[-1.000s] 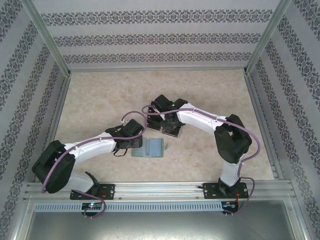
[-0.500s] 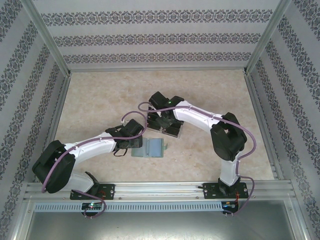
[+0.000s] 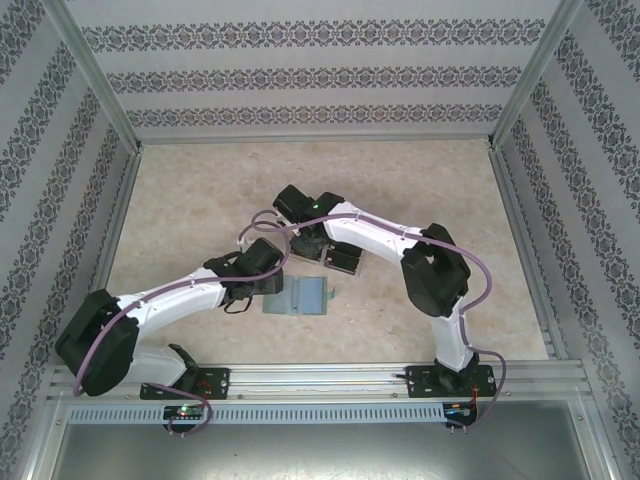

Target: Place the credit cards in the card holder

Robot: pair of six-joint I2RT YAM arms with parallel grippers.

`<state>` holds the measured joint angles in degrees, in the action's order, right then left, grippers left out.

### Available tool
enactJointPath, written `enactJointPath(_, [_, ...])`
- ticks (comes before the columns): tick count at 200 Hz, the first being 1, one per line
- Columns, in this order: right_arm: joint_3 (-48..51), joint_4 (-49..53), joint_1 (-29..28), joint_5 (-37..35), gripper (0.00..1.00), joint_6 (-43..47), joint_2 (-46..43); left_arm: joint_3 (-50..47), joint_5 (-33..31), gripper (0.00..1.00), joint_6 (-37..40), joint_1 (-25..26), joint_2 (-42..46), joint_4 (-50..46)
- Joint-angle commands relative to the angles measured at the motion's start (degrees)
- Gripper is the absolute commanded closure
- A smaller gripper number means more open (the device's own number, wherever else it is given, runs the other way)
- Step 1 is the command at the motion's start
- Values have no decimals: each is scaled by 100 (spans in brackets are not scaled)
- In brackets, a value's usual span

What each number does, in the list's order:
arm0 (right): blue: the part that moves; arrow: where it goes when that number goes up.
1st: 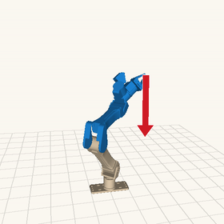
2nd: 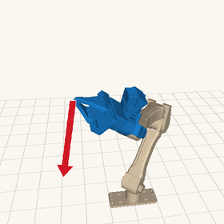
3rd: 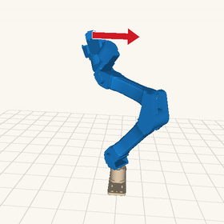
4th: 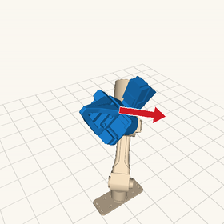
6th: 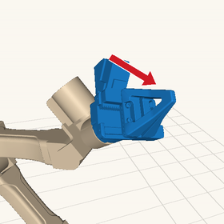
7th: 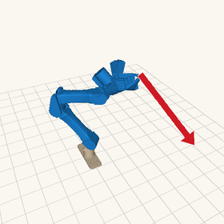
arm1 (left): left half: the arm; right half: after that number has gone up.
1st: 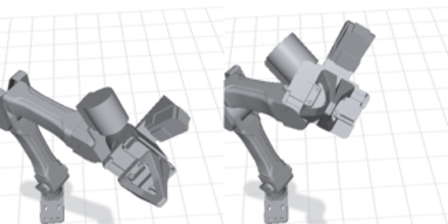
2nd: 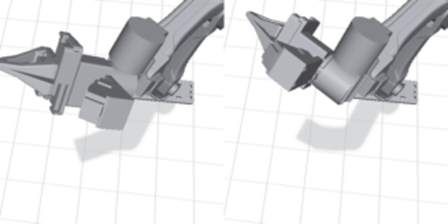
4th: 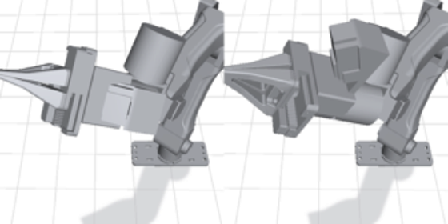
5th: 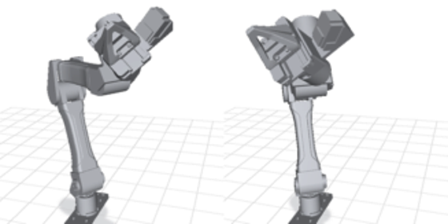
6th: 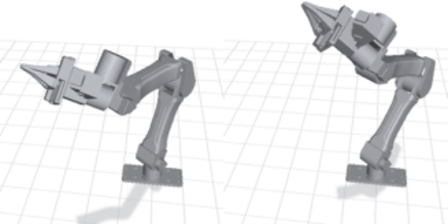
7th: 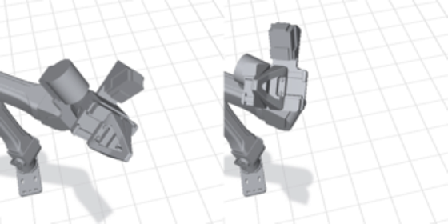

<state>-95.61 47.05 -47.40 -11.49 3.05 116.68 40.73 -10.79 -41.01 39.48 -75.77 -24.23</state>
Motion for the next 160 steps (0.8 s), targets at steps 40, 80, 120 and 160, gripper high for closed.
enactJointPath(40, [-660, 346, 0, -124, 60, 309, 580, -247, -238, 28, -163, -176, 539, -332])
enactJointPath(80, [-770, 443, 2, -87, 61, 352, 768, -320, -240, 28, -201, -204, 666, -354])
enactJointPath(120, [-661, 479, 1, 28, 69, 345, 760, -342, -231, 28, -188, -222, 664, -337])
enactJointPath(160, [-561, 453, 2, 45, 81, 341, 670, -329, -205, 27, -196, -230, 643, -309])
